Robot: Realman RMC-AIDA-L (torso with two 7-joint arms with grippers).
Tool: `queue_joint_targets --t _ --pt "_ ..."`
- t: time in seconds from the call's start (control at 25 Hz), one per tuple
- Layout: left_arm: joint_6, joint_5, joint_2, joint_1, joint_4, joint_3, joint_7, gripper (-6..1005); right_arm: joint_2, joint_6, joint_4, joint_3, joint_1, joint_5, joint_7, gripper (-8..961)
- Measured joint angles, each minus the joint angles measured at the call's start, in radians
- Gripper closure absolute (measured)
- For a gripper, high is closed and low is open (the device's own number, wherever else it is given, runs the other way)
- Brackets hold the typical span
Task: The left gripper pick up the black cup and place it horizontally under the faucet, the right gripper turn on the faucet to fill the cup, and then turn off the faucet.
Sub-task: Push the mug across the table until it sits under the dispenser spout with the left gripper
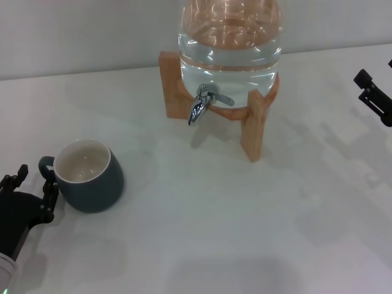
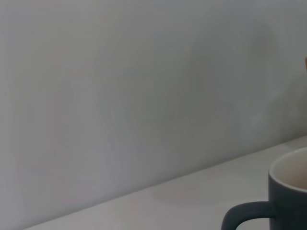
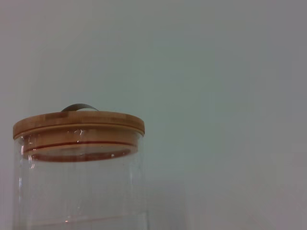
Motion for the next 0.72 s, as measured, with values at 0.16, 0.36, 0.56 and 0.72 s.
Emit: queue_joint_targets --t 0.16,0.36,0.56,0.72 --pt "-0.001 0.0 0.001 -0.001 0.0 -0.001 0.0 521 0.0 -0.003 0.0 0.0 0.003 0.0 0.0 94" --pt "-0.003 0.0 0.001 0.0 0.0 -0.001 0.0 521 0.0 -0.007 0.0 0.0 0.008 0.0 0.0 94" --pt "-0.002 0.0 0.001 0.006 0.0 -0.001 0.0 521 0.0 -0.013 0.002 0.0 0.011 0.0 0.0 94" --pt "0.003 -0.001 0.001 0.008 0.0 -0.001 0.0 521 0.0 -0.015 0.002 0.0 0.012 0.0 -0.001 94"
